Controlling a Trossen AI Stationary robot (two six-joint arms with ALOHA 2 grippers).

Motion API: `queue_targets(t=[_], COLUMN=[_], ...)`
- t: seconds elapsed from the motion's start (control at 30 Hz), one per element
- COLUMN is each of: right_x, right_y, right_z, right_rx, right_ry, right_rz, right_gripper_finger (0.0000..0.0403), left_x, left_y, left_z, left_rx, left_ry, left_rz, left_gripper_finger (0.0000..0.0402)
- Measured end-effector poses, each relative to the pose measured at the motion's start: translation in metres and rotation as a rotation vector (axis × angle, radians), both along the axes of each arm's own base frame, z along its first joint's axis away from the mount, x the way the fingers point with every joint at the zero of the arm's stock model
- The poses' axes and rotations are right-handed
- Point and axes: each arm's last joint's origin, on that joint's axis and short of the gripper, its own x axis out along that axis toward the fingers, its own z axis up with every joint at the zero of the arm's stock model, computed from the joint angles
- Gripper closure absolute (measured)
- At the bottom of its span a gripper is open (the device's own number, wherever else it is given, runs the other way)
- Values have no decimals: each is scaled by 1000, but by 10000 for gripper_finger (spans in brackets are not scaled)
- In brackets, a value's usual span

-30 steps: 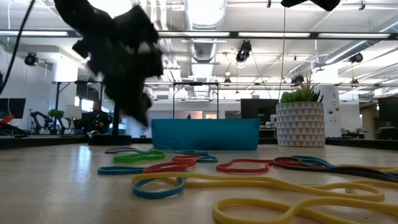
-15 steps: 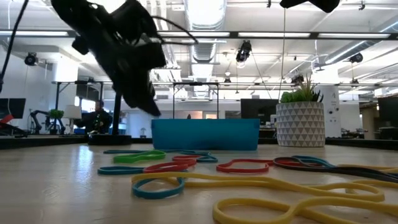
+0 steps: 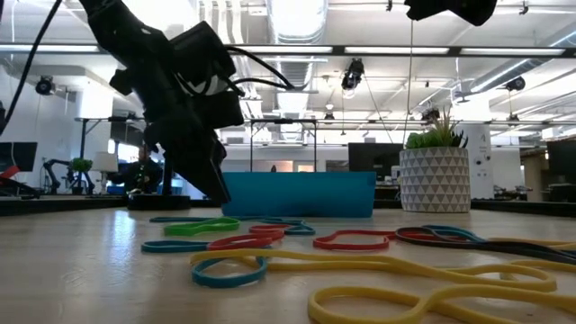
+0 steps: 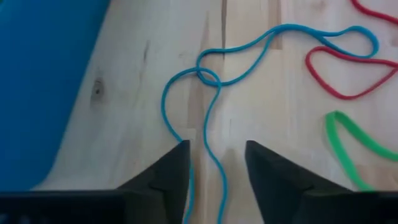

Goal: Pick and place rubber bands into bin
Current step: Put the blue rubber band into the blue bin

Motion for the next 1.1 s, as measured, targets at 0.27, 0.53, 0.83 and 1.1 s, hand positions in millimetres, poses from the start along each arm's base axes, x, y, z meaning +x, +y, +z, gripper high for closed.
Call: queue_targets(t=[0.27,0.53,0.83,1.1], right_x=[0,-1,0,0], right_y=[0,-1,-2,-2], right_z=[-1,-2,-3,-3], right_rx=[-14,-19,-26,-29], right_ry=[2,7,11,11], right_rz=[-1,-2,0,2], right_gripper_finger=[324,334,327,331], left_x=[0,1,7,8], left_y=[3,4,-2,-3], left_z=[-3,-28,-57,-49], left_rx=[35,-25,-318,-253], left_ry=[14,134,246,204], left_rz=[34,83,42,46], left_gripper_finger=[192,173,189,210])
